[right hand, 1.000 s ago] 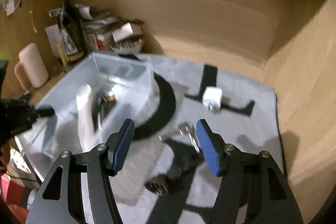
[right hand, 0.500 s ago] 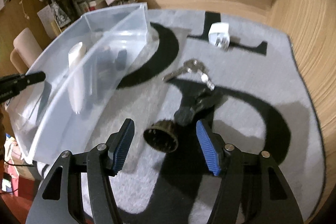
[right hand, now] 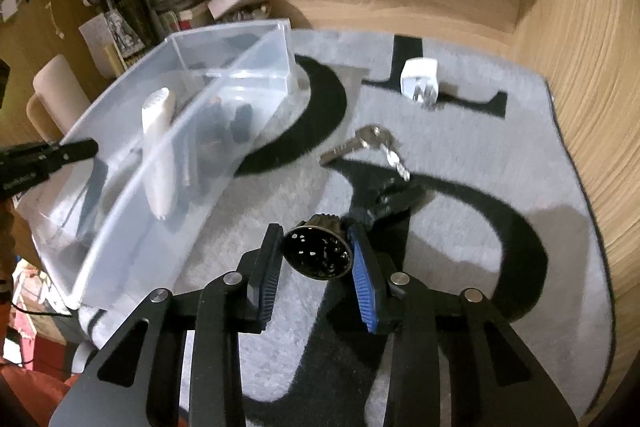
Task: Organize rigid objects
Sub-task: 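Lower the black round part into the clear box and release it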
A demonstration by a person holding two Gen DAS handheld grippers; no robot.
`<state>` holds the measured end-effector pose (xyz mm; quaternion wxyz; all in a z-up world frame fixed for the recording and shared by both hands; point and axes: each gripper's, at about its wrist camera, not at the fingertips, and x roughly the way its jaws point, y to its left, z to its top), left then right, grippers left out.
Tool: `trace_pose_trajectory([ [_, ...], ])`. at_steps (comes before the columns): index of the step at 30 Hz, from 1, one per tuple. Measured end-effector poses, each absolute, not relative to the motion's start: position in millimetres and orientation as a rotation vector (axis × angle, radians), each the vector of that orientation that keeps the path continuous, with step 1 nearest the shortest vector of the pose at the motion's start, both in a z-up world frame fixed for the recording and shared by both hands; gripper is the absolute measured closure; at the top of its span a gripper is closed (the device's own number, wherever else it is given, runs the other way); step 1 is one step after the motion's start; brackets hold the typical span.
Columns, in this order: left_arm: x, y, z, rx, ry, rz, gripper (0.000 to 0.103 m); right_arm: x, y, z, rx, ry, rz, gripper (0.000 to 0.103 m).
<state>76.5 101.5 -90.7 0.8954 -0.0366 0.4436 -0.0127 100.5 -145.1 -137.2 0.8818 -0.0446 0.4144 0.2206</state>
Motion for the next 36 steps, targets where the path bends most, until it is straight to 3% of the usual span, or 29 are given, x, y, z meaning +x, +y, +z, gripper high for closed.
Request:
trace_pose_trajectory([
  [22,76.7,100.5,-90.2,-0.077,0.918,-0.028,0.096,108.8,-90.3,-65.7,-0.128,0.63,0.597,0.072],
  [36,76.0,100.2,-90.2,-0.077,0.918,-0.027,0.096,136.8,-43.1,-87.9,-0.199,0.699,0.678,0.072],
])
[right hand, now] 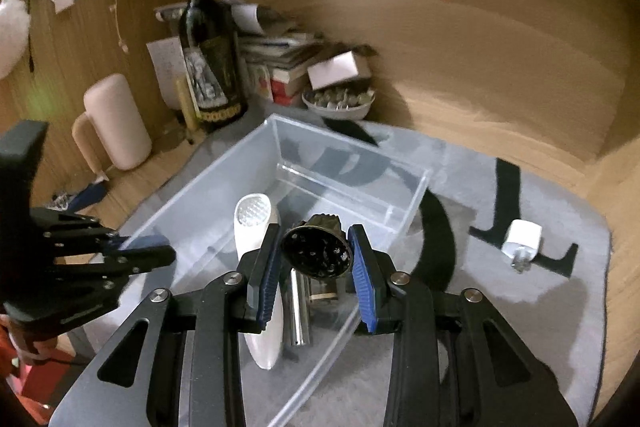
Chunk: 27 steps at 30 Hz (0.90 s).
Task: Organize rigid objects
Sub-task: 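Lower the black round part into the clear box and release it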
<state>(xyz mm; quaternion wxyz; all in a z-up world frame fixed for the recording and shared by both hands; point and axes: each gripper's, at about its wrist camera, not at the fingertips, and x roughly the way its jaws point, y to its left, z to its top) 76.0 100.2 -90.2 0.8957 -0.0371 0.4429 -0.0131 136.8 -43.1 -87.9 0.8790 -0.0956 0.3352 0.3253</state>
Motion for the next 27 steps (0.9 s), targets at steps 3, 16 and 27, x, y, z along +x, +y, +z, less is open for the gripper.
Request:
trace_pose_trajectory([
  [3,76.2,100.2,-90.1,-0.077,0.917,-0.027,0.096,143.9,-38.6,-97.3,-0.207,0.734,0.679,0.072],
  [16,76.1,99.7,-90.1,-0.078,0.917,-0.028,0.096,144.1,-24.5,-106.7,-0.261,0.764,0.697,0.072],
  [27,76.5,99.4,-89.7,-0.078,0.917,-0.027,0.096,139.0,-29.5,-96.2,-0.251,0.742,0.694,0.067],
])
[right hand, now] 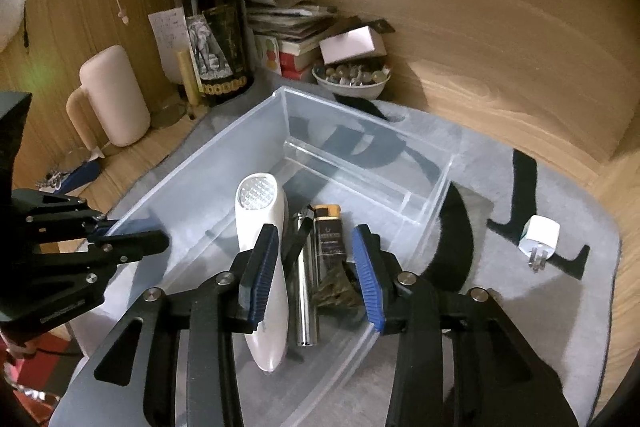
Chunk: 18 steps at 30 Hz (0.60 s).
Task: Organize rigid objects
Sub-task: 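Lower the black round part into the clear box and release it, then grasp the black clip beside the keys with the right gripper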
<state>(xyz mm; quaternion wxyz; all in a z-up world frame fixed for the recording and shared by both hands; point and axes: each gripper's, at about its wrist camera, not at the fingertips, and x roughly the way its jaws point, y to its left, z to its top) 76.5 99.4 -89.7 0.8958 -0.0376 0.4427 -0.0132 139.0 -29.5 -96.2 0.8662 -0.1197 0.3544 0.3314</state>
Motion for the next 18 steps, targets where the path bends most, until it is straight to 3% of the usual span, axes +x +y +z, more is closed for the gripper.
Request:
trace_pose_trajectory([
  [4,76.0,99.5,-89.9,-0.078,0.917,-0.027,0.096,133.4,-37.0,-86.4,-0.243,0.706,0.693,0.063],
  [7,76.0,99.4,-89.9,-0.077,0.917,-0.027,0.096,127.9,-43.6,-79.1,-0.243,0.67,0.68,0.053],
  [18,76.3,99.1,-89.8,-0.077,0.916,-0.028,0.096,117.4,-91.9,-75.0,-0.197,0.652,0.586,0.053],
])
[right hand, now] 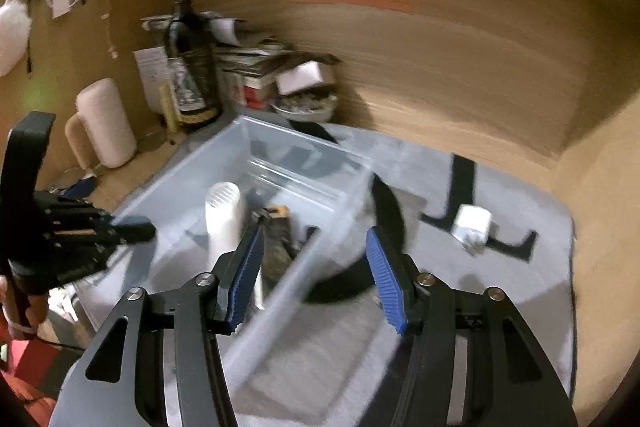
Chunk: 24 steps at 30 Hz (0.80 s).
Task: Organize rigid objects
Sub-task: 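Grasp the black clip beside the keys with the right gripper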
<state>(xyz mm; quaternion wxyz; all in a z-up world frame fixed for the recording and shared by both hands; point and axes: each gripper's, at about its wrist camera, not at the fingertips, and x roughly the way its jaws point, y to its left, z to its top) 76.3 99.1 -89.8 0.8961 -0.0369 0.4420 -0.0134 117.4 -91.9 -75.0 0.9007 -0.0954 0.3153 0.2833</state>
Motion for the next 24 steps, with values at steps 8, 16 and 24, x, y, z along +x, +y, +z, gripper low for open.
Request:
trace_pose_trajectory([
  [8,76.0,99.4,-89.9,-0.078,0.916,-0.027,0.096,118.3,-134.8,-104.5,-0.162,0.753,0.466,0.053],
  [16,75.8,99.5,-90.0,-0.076,0.916,-0.028,0.096,121.9,-151.6,-139.8,-0.122,0.867,0.427,0.053],
  [24,75.7,99.8,-89.8,-0.077,0.916,-0.029,0.096,127.1,-158.9,-155.5,-0.094,0.913,0.404,0.053],
])
